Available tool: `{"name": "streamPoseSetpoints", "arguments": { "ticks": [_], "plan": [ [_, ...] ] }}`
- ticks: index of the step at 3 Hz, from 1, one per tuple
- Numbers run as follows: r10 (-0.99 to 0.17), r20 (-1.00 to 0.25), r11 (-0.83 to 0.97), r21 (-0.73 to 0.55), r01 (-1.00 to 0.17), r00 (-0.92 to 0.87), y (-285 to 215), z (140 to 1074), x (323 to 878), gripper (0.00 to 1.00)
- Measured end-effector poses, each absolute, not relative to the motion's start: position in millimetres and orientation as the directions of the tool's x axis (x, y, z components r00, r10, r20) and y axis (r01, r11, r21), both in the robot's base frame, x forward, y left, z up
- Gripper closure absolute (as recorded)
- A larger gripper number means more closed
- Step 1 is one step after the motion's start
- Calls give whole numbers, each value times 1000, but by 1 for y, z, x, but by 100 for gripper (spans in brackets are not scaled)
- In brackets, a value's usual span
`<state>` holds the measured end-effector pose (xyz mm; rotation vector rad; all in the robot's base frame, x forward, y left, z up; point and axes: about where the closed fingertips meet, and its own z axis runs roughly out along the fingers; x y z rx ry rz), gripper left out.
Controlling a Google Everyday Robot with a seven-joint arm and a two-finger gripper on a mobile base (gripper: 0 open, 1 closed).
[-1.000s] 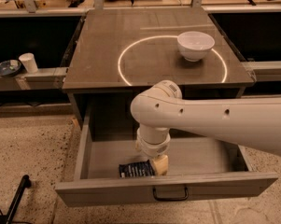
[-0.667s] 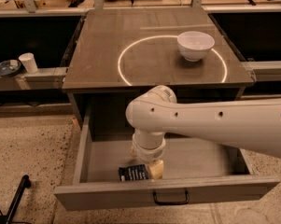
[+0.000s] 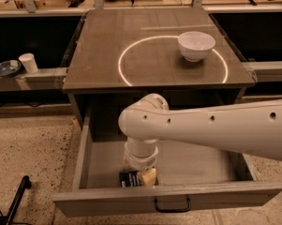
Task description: Pick rxbar blueberry from top drawer and place on counter
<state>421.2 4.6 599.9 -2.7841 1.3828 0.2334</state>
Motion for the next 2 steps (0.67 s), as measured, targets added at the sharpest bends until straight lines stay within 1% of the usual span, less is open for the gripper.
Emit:
{"name": "streamPoseSetpoints", "arguments": {
  "ticks": [2],
  "plan": [
    [-781, -157, -616, 40, -787, 604, 10, 597, 418, 82]
  ]
}}
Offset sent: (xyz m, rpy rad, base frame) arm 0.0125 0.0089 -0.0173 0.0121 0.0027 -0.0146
